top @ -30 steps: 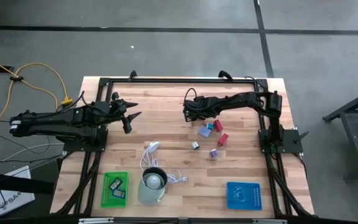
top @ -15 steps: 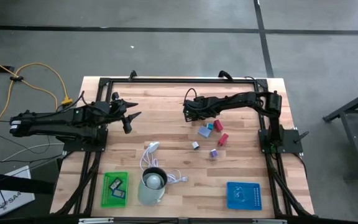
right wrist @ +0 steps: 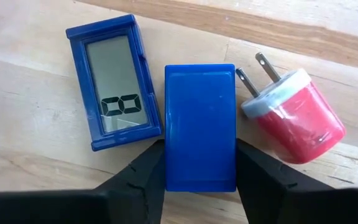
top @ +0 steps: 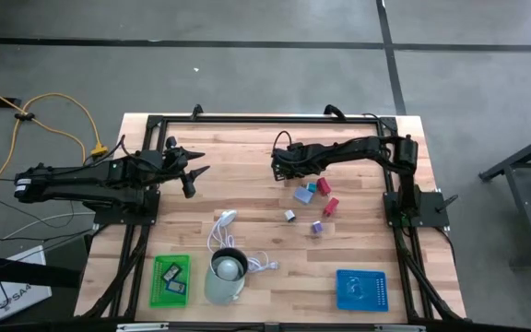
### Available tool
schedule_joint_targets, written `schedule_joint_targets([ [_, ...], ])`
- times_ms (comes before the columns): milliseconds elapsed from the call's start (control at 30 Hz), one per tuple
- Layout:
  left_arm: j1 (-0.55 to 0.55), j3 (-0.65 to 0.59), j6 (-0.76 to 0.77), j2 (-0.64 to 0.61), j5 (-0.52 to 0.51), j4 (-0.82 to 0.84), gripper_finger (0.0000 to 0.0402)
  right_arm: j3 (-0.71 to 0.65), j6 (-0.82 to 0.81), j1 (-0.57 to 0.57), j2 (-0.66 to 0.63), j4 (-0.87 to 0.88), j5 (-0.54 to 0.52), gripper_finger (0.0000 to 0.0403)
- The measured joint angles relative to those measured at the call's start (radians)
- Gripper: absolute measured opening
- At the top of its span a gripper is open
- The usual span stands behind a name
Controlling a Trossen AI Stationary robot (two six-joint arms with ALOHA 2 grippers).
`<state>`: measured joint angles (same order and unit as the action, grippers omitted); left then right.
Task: Pick & Place Office items
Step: Put the blue digital timer into the green basket
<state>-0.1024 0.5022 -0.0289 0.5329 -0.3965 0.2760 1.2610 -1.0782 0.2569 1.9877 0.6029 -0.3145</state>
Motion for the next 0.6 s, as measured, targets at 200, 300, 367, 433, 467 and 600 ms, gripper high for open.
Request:
schedule_joint_targets([
  [200, 0.0, 0.0, 0.001, 0.0, 0.0, 0.0, 0.0191, 0.0, 0.0, 0.0, 0.0, -0.002, -0.001, 0.0146],
  [300, 0.0, 0.0, 0.0, 0.0, 0.0, 0.0, 0.0191, 0.0, 0.005, -0.004, -0.009, -0.006, -0.01, 0.0145],
  [367, 0.0, 0.0, 0.0, 0.0, 0.0, 0.0, 0.0191, 0.0, 0.007, -0.012, -0.023, -0.01, -0.037, 0.0145],
  [433, 0.0, 0.0, 0.0, 0.0, 0.0, 0.0, 0.0191, 0.0, 0.008, -0.02, -0.046, 0.0, -0.056, 0.0145],
  [467, 0.0, 0.0, 0.0, 0.0, 0.0, -0.001, 0.0191, 0.0, 0.009, -0.025, -0.06, -0.003, -0.064, 0.0145],
  [600, 0.0, 0.0, 0.0, 0.0, 0.0, -0.001, 0.0191, 0.001, 0.038, -0.045, -0.119, -0.014, -0.092, 0.0145],
])
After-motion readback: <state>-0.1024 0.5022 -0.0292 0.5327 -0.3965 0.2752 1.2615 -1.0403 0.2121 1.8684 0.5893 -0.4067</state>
